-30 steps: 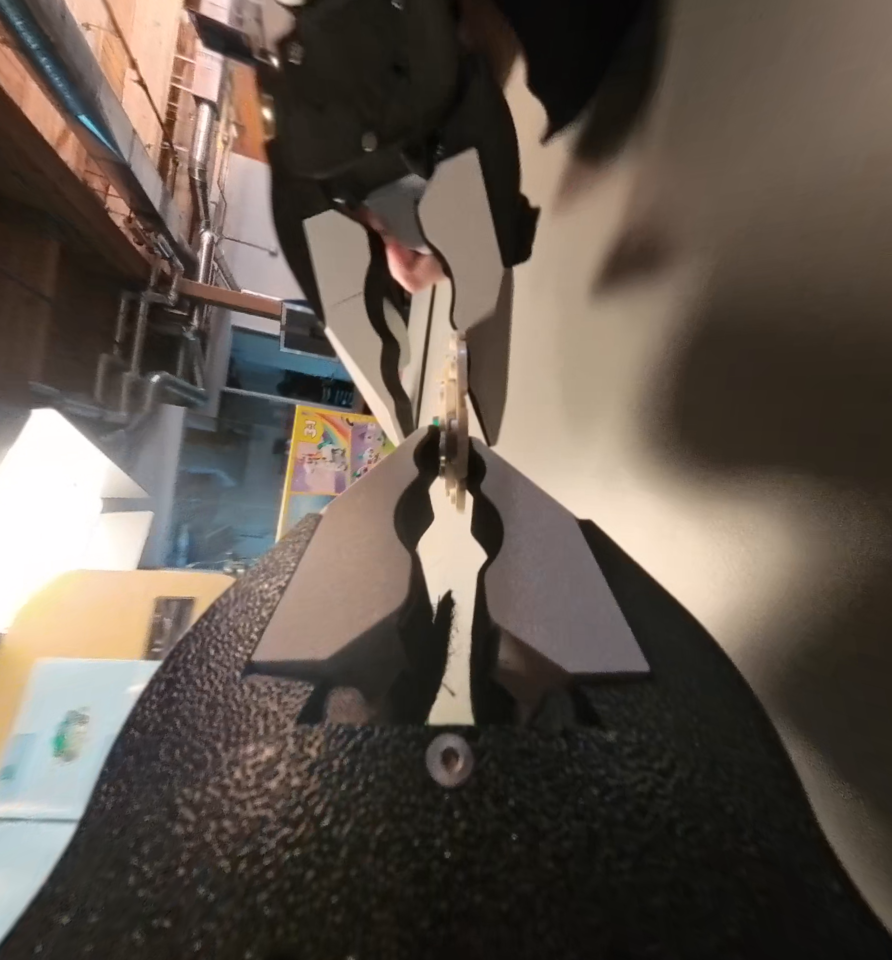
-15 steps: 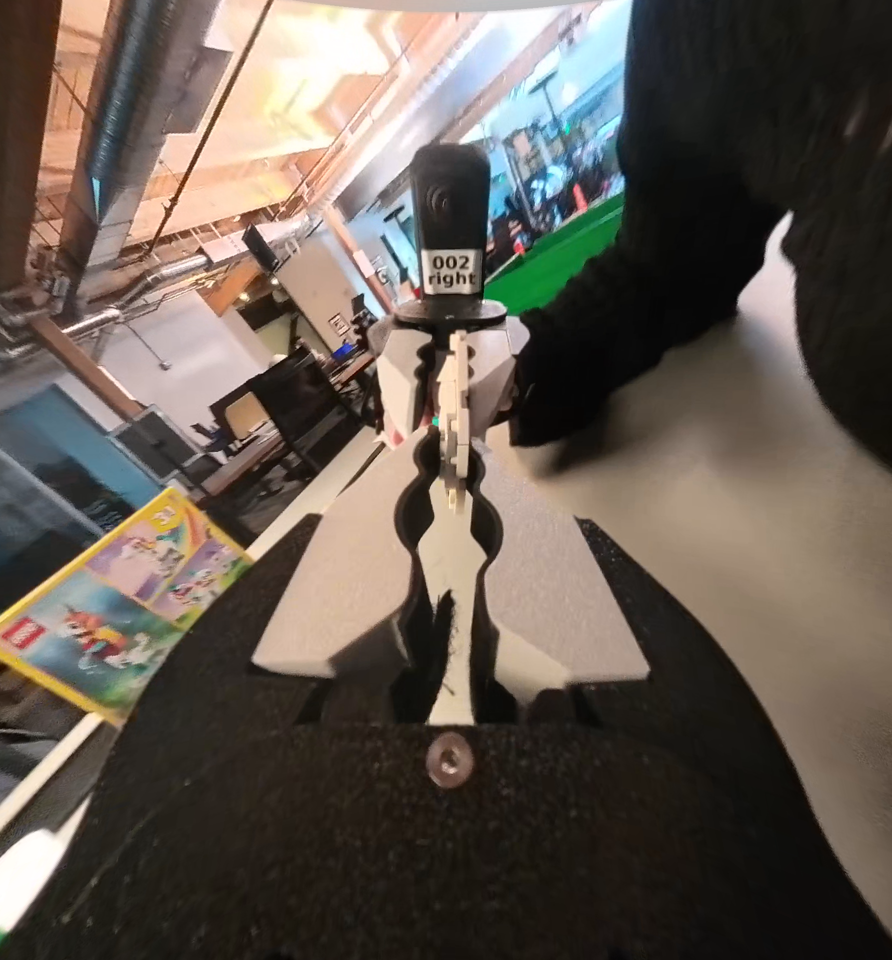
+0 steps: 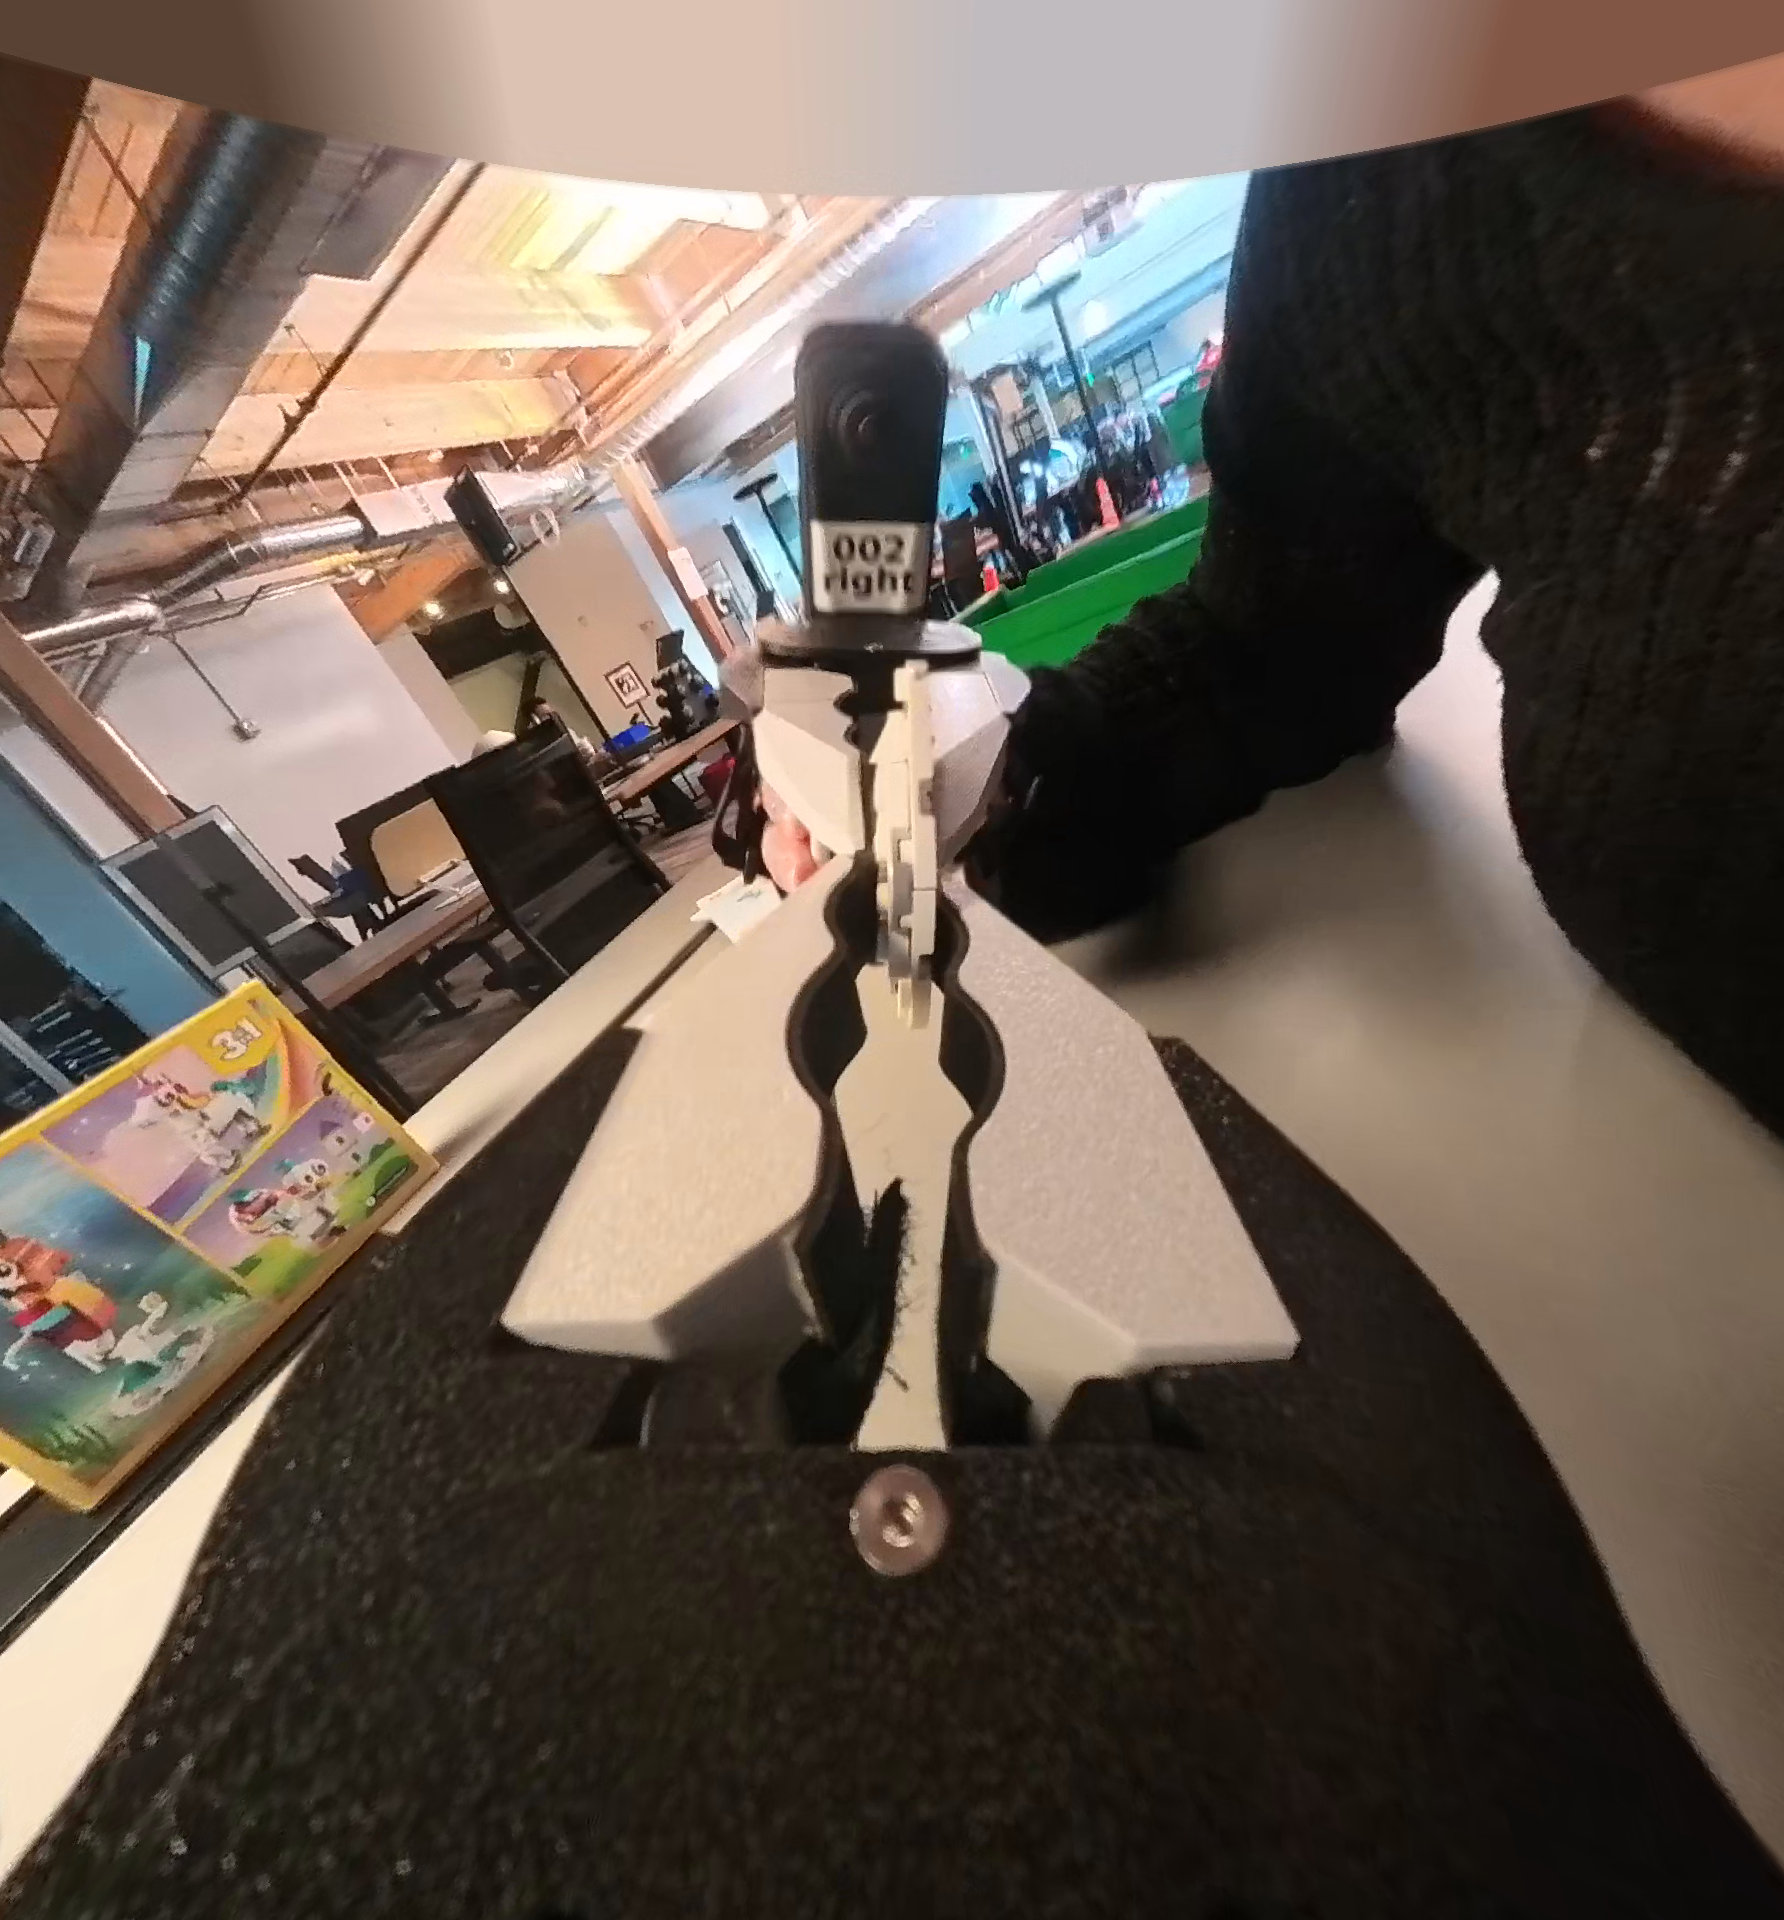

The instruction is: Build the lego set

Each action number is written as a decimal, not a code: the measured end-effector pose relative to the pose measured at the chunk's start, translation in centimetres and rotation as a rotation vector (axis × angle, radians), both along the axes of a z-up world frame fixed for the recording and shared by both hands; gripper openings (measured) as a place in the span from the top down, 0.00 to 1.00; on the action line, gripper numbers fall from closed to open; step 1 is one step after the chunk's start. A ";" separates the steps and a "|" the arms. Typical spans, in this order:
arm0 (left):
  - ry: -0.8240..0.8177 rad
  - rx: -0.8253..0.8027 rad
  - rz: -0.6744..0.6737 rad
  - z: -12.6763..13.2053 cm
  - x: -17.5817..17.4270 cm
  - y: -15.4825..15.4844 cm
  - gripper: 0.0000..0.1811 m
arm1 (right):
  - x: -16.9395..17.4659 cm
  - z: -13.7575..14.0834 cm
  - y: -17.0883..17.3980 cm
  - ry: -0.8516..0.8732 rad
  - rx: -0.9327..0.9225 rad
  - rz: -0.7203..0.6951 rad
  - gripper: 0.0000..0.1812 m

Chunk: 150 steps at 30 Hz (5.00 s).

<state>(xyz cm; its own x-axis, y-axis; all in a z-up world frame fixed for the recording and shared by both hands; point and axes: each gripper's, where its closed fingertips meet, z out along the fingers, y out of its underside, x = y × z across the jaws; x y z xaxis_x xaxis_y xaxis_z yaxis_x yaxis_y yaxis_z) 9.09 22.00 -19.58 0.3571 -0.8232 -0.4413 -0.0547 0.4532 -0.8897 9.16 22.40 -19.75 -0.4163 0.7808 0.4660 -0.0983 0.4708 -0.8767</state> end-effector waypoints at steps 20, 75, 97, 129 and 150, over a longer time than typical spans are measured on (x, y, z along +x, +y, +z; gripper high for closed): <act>0.019 0.078 -0.030 0.6 0.3 -1.2 0.97 | 0.0 -0.3 -0.9 -0.054 -0.020 0.029 0.95; 0.940 0.789 0.942 -4.7 -11.8 3.6 0.97 | -8.8 -12.1 3.4 -0.634 -0.145 -0.331 0.80; 0.989 0.719 0.983 -5.5 -12.9 4.7 0.97 | -8.4 -12.0 2.9 -0.725 -0.324 -0.242 0.79; 0.982 0.706 0.963 -5.5 -12.8 4.6 0.97 | -8.7 -12.0 3.2 -0.676 -0.222 -0.254 0.90; 1.223 0.753 1.069 -6.8 -13.2 4.3 0.97 | -8.9 -12.3 3.3 -0.668 -0.179 -0.329 0.99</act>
